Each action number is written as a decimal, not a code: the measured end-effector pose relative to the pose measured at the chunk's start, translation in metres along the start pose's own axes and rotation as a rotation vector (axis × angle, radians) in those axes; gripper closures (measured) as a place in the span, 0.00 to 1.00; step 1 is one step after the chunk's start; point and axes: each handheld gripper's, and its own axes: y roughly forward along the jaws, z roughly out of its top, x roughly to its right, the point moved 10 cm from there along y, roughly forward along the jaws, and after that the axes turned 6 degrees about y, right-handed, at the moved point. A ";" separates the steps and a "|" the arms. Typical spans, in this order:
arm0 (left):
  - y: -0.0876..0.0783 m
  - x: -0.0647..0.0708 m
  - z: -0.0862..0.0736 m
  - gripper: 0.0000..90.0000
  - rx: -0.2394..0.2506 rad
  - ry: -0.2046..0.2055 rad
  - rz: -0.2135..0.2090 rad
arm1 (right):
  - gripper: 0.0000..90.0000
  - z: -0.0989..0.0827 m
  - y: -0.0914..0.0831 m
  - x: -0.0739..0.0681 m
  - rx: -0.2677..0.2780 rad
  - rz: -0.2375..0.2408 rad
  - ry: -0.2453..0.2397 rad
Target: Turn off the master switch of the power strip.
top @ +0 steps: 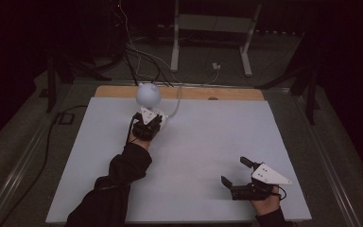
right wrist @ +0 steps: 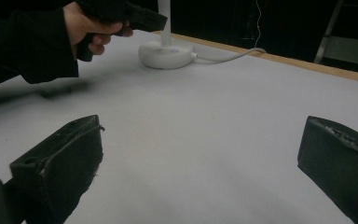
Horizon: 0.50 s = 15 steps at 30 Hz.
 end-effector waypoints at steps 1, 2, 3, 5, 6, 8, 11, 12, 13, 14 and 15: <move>0.002 0.000 -0.001 0.95 -0.006 0.003 -0.003 | 0.00 0.000 0.000 0.000 0.000 0.000 0.000; 0.004 0.000 -0.002 0.98 -0.006 0.005 -0.002 | 0.00 0.000 0.000 0.000 0.000 0.001 0.002; 0.006 0.000 -0.003 0.99 -0.007 0.010 0.003 | 0.00 0.000 0.000 0.000 -0.001 0.001 0.001; 0.009 -0.001 -0.005 1.00 -0.016 0.009 0.008 | 0.00 0.000 0.000 0.000 -0.001 0.003 0.000; 0.011 -0.001 -0.006 1.00 -0.019 0.011 0.012 | 0.00 0.000 -0.001 0.000 0.000 0.002 0.000; 0.013 -0.001 -0.007 1.00 -0.019 0.023 0.017 | 0.00 0.000 -0.001 0.000 0.001 0.003 0.002; 0.018 -0.002 -0.010 1.00 -0.025 0.037 0.036 | 0.00 0.000 0.000 0.000 -0.001 0.003 0.003; 0.019 -0.003 -0.010 1.00 -0.023 0.049 0.049 | 0.00 0.000 -0.001 0.000 0.000 0.004 0.003; 0.020 -0.003 -0.010 1.00 -0.022 0.059 0.056 | 0.00 0.000 -0.001 0.000 0.000 0.003 0.001; 0.019 -0.003 -0.009 1.00 -0.015 0.070 0.064 | 0.00 0.000 -0.001 0.000 0.000 0.003 0.001; 0.020 -0.002 -0.008 1.00 -0.008 0.080 0.068 | 0.00 0.000 -0.001 -0.001 0.000 0.003 -0.001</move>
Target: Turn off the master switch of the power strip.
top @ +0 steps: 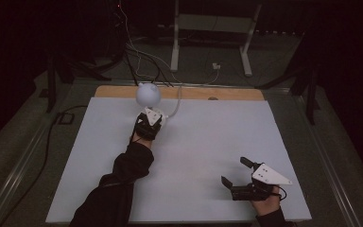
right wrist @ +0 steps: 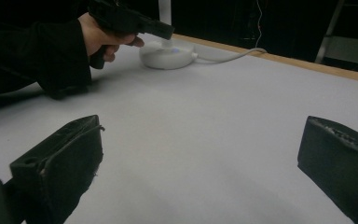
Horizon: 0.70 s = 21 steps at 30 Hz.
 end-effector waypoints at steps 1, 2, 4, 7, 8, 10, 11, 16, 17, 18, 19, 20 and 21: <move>0.001 0.001 0.000 1.00 0.002 0.011 -0.003 | 0.00 0.000 0.000 0.000 0.000 0.000 0.000; 0.002 0.002 0.000 1.00 0.000 0.011 -0.004 | 0.00 0.000 0.000 0.000 -0.001 0.001 0.002; 0.005 0.003 -0.001 1.00 -0.010 0.002 -0.010 | 0.00 0.000 0.000 0.000 -0.001 0.001 0.002; 0.010 0.003 -0.003 1.00 -0.023 -0.013 0.000 | 0.00 0.000 0.000 0.000 0.000 0.000 -0.002; 0.011 0.003 -0.004 1.00 -0.031 -0.020 0.002 | 0.00 0.000 -0.001 0.000 0.001 0.000 -0.001; 0.013 0.003 -0.007 1.00 -0.038 -0.025 0.015 | 0.00 0.000 -0.001 0.000 0.001 0.000 0.002; 0.014 0.003 -0.008 1.00 -0.042 -0.025 0.016 | 0.00 0.000 -0.001 0.000 0.001 0.001 0.002; 0.017 0.003 -0.011 1.00 -0.051 -0.018 0.034 | 0.00 0.000 -0.001 0.000 0.002 0.002 0.002; 0.017 0.002 -0.011 1.00 -0.053 -0.018 0.033 | 0.00 0.000 -0.001 0.000 0.002 0.002 0.004; 0.017 0.002 -0.011 1.00 -0.054 -0.020 0.031 | 0.00 0.000 -0.001 0.000 0.002 0.002 0.004; 0.017 0.002 -0.011 1.00 -0.056 -0.025 0.031 | 0.00 0.000 -0.001 0.000 0.002 0.002 0.004; 0.018 0.001 -0.011 1.00 -0.057 -0.025 0.036 | 0.00 0.000 -0.001 0.000 0.001 0.002 0.002; 0.018 0.001 -0.012 1.00 -0.060 -0.031 0.033 | 0.00 0.000 -0.001 0.000 0.001 0.002 0.002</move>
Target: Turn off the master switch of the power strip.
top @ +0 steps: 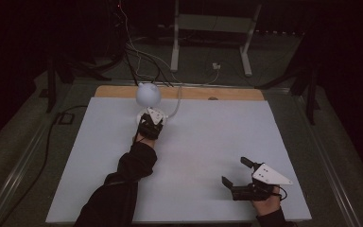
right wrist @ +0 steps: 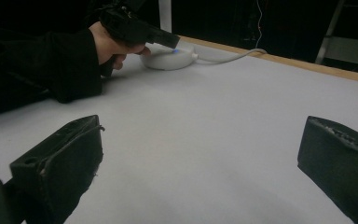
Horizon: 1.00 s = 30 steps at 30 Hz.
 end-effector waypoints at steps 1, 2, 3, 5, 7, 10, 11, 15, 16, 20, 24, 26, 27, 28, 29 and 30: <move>0.000 0.000 0.000 1.00 -0.002 -0.003 -0.003 | 0.00 0.000 0.000 0.000 0.001 0.000 0.000; 0.001 0.000 -0.001 1.00 -0.004 -0.003 -0.005 | 0.00 0.000 0.000 0.000 0.001 0.000 0.000; 0.001 0.001 -0.001 1.00 -0.007 -0.002 -0.008 | 0.00 0.000 0.000 0.000 0.001 0.000 0.000; 0.002 0.001 -0.003 1.00 -0.015 -0.016 -0.017 | 0.00 0.000 0.000 0.000 0.001 0.000 0.002; 0.003 0.001 -0.003 1.00 -0.016 -0.020 -0.013 | 0.00 0.000 0.000 0.000 -0.001 0.000 0.000; 0.003 0.002 -0.003 1.00 -0.017 -0.013 -0.014 | 0.00 0.000 0.000 0.000 -0.001 0.001 0.000; 0.003 0.002 -0.003 1.00 -0.016 -0.014 -0.013 | 0.00 0.000 0.000 0.000 -0.002 0.000 0.000; 0.004 0.001 -0.003 1.00 -0.016 -0.007 -0.001 | 0.00 0.000 0.000 0.000 -0.001 0.001 0.000; 0.004 0.002 -0.003 1.00 -0.015 -0.008 -0.002 | 0.00 0.000 0.000 0.000 -0.002 0.001 -0.001; 0.004 0.003 -0.003 1.00 -0.019 0.010 0.005 | 0.00 -0.001 0.001 0.000 -0.004 0.002 -0.001; 0.005 0.001 -0.004 1.00 -0.018 0.001 0.015 | 0.00 0.000 0.000 -0.001 -0.002 0.002 -0.002; 0.006 0.001 -0.004 1.00 -0.020 0.005 0.014 | 0.00 0.000 0.000 0.000 -0.002 0.002 -0.001; 0.006 0.001 -0.004 1.00 -0.020 0.011 0.015 | 0.00 -0.001 0.000 0.000 -0.004 0.002 0.000; 0.006 0.001 -0.005 1.00 -0.025 0.017 0.014 | 0.00 -0.001 0.000 0.000 -0.004 0.002 0.000; 0.006 0.001 -0.005 1.00 -0.024 0.021 0.015 | 0.00 -0.001 0.000 0.000 -0.005 0.004 0.001; 0.007 0.001 -0.005 1.00 -0.024 0.028 0.022 | 0.00 -0.001 0.000 0.000 -0.005 0.004 0.001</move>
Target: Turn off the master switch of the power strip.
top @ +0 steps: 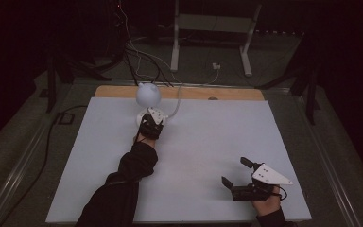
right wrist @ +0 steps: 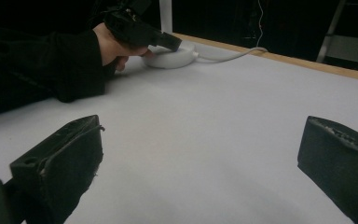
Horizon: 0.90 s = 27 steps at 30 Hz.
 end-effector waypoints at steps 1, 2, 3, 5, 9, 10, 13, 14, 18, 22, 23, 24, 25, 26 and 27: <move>0.000 0.000 0.000 1.00 -0.001 0.004 0.005 | 0.00 0.000 0.000 0.000 0.000 0.000 -0.001; 0.000 0.000 0.000 1.00 -0.002 0.003 0.003 | 0.00 0.000 0.000 0.000 0.000 0.000 -0.003; 0.000 0.000 0.000 1.00 -0.004 0.001 0.002 | 0.00 0.000 0.000 0.000 0.000 0.000 -0.003; 0.000 0.000 0.000 1.00 -0.005 0.002 -0.002 | 0.00 0.000 0.000 0.000 0.000 0.000 -0.003; 0.001 0.000 0.001 1.00 -0.011 0.013 0.000 | 0.00 0.000 0.000 -0.001 0.000 0.000 -0.003; 0.002 0.000 0.001 1.00 -0.010 0.013 -0.001 | 0.00 0.000 0.000 -0.001 -0.001 0.001 -0.004; 0.002 0.001 0.001 1.00 -0.009 0.021 0.007 | 0.00 0.000 0.000 -0.001 0.000 0.002 -0.003; 0.002 0.001 0.001 1.00 -0.012 0.026 0.012 | 0.00 0.000 -0.001 -0.001 0.001 0.001 -0.003; 0.002 0.001 0.002 1.00 -0.026 0.029 0.014 | 0.00 0.000 -0.001 -0.001 0.002 0.001 -0.002; 0.002 0.001 0.002 1.00 -0.036 0.030 0.019 | 0.00 0.001 -0.001 -0.002 0.002 0.003 -0.004; 0.002 0.001 0.002 1.00 -0.039 0.033 0.022 | 0.00 0.001 -0.001 -0.002 0.002 0.003 -0.004; 0.003 0.001 0.002 1.00 -0.041 0.029 0.019 | 0.00 0.000 -0.001 -0.002 0.002 0.003 -0.003; 0.002 0.001 0.002 1.00 -0.048 0.032 0.015 | 0.00 0.000 -0.001 -0.001 0.002 0.003 -0.003; 0.002 0.001 0.002 1.00 -0.050 0.038 0.017 | 0.00 0.000 -0.001 -0.001 0.002 0.003 -0.003; 0.002 0.001 0.002 1.00 -0.050 0.041 0.016 | 0.00 0.000 -0.001 -0.001 0.002 0.003 -0.003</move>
